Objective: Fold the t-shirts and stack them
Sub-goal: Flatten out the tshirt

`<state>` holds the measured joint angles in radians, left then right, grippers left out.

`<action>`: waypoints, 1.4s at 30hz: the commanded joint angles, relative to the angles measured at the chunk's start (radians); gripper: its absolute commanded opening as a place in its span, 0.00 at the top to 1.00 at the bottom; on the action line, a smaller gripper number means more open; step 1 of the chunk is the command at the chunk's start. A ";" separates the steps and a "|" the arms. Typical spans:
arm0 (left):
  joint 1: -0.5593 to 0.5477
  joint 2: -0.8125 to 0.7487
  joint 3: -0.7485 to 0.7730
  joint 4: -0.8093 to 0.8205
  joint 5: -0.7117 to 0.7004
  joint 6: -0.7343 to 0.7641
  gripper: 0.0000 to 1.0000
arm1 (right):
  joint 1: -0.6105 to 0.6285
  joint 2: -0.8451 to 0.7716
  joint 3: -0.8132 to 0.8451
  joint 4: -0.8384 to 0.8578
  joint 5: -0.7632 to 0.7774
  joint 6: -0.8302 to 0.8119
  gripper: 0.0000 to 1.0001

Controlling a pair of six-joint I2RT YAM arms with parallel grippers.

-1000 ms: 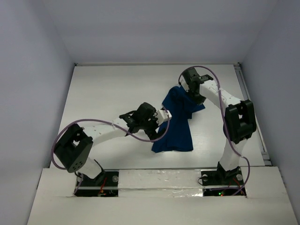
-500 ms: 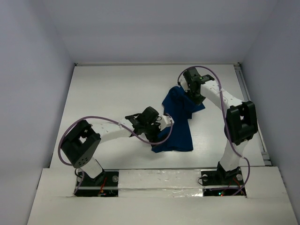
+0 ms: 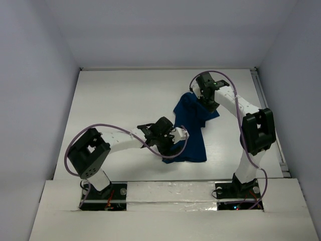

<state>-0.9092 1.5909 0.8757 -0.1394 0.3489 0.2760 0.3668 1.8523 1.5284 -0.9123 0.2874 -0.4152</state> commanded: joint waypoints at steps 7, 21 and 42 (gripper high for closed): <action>-0.005 0.073 0.054 -0.014 0.027 0.012 0.27 | 0.000 -0.034 -0.014 0.018 -0.028 -0.007 0.81; -0.005 0.054 0.101 -0.052 -0.136 0.058 1.00 | 0.102 -0.041 -0.091 0.101 -0.085 -0.073 0.70; 0.305 -0.241 0.048 -0.183 -0.298 0.251 1.00 | 0.138 0.211 0.061 0.173 0.140 -0.007 0.73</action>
<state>-0.6540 1.4094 0.9409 -0.2840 0.0738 0.4591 0.5011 2.0663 1.5429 -0.7921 0.3820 -0.4393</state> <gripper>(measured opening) 0.014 0.319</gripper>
